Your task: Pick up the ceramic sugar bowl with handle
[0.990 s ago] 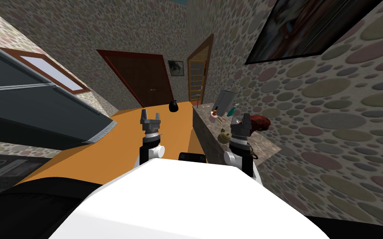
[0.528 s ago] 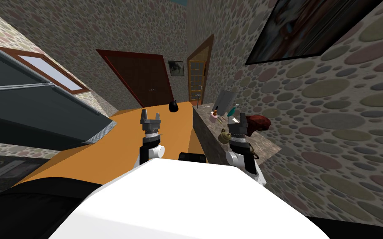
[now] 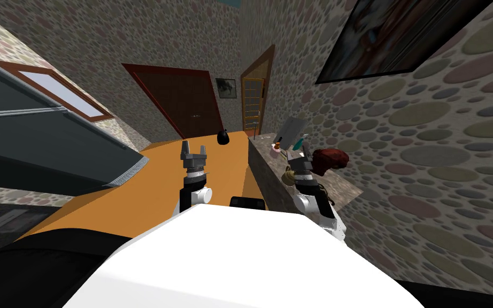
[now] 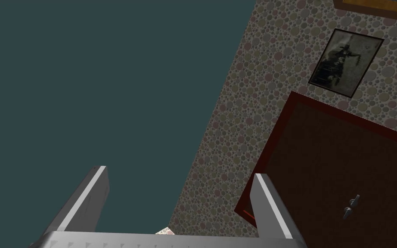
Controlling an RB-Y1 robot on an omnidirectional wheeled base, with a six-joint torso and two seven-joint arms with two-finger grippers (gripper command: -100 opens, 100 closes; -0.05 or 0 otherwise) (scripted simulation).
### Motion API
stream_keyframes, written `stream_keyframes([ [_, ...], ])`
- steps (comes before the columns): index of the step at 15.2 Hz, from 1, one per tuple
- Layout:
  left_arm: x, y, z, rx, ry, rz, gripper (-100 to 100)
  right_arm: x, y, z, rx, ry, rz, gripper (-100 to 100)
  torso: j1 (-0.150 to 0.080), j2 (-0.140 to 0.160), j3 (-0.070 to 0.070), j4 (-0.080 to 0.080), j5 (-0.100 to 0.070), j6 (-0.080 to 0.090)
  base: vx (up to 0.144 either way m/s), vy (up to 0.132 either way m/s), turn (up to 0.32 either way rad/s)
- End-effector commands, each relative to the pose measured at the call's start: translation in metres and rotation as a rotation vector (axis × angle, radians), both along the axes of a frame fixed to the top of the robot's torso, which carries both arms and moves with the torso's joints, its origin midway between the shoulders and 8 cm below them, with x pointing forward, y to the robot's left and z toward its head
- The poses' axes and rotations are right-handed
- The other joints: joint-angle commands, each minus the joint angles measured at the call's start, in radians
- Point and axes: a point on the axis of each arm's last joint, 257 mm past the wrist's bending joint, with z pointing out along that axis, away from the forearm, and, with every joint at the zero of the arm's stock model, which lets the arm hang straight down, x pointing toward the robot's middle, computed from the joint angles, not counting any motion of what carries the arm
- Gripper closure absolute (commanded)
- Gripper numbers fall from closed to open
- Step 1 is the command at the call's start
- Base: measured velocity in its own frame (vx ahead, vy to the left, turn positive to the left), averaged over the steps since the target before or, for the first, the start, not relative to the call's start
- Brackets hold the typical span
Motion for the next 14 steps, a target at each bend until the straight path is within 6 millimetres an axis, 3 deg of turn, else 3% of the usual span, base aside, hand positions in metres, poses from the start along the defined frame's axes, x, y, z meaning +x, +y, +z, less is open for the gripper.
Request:
stream_keyframes([
  [1,0.0,0.0,0.0,0.0,0.0,0.0,0,0.005,0.002,-0.009,0.048,0.046,0.053,-100,0.0,0.0,0.0,0.0,0.0,0.0,0.016,0.014,-0.012],
  [14,0.0,0.0,0.0,0.0,0.0,0.0,0,0.036,0.009,-0.064,0.31,0.354,0.284,-100,-0.001,0.0,0.0,0.0,0.0,0.0,0.015,0.009,-0.015],
])
